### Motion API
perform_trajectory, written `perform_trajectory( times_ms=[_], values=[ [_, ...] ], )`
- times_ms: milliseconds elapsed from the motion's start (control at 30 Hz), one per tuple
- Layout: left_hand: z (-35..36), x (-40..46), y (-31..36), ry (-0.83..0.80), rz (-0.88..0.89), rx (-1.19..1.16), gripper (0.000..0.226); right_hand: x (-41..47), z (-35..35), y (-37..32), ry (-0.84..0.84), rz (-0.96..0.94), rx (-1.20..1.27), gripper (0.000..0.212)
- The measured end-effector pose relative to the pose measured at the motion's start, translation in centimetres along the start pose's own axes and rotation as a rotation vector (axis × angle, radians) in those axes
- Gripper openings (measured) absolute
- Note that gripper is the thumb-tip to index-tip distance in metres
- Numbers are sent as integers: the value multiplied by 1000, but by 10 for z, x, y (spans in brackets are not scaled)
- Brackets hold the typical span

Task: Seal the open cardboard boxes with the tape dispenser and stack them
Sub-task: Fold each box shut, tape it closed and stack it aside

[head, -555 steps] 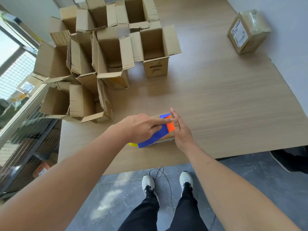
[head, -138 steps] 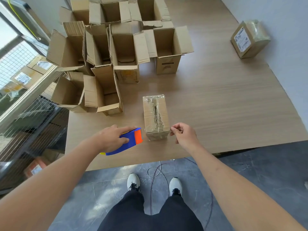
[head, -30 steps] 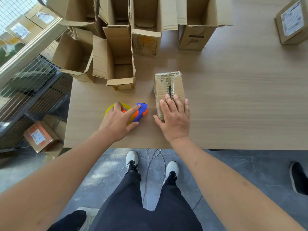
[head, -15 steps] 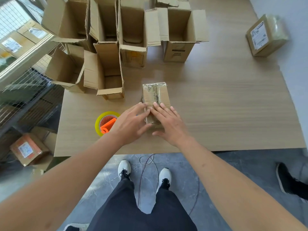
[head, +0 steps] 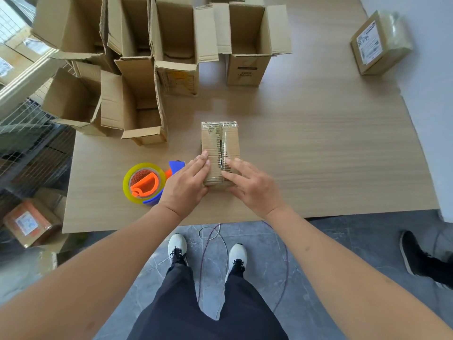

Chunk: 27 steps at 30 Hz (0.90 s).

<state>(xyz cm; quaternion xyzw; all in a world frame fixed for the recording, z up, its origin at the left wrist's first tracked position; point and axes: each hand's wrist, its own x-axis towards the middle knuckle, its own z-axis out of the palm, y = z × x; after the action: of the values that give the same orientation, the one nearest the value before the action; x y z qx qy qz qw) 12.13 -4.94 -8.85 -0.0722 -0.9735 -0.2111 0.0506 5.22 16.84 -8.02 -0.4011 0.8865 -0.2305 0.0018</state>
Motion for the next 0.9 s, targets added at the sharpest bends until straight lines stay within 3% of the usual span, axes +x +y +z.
perform_trajectory(
  times_ms=[100,200,400,567,900],
  values=[
    [1,0,1,1,-26,-40,71,-5,-1,6,127,33,-51,17],
    [1,-1,3,2,-48,-49,69,-3,4,5,119,43,-72,8],
    [2,2,8,53,-111,-65,61,-7,13,-1,45,102,-112,15],
    [7,3,13,46,-115,-6,64,-8,9,0,-15,171,-5,12],
    [24,9,12,74,-112,37,63,-6,8,-3,40,273,129,19]
  ],
)
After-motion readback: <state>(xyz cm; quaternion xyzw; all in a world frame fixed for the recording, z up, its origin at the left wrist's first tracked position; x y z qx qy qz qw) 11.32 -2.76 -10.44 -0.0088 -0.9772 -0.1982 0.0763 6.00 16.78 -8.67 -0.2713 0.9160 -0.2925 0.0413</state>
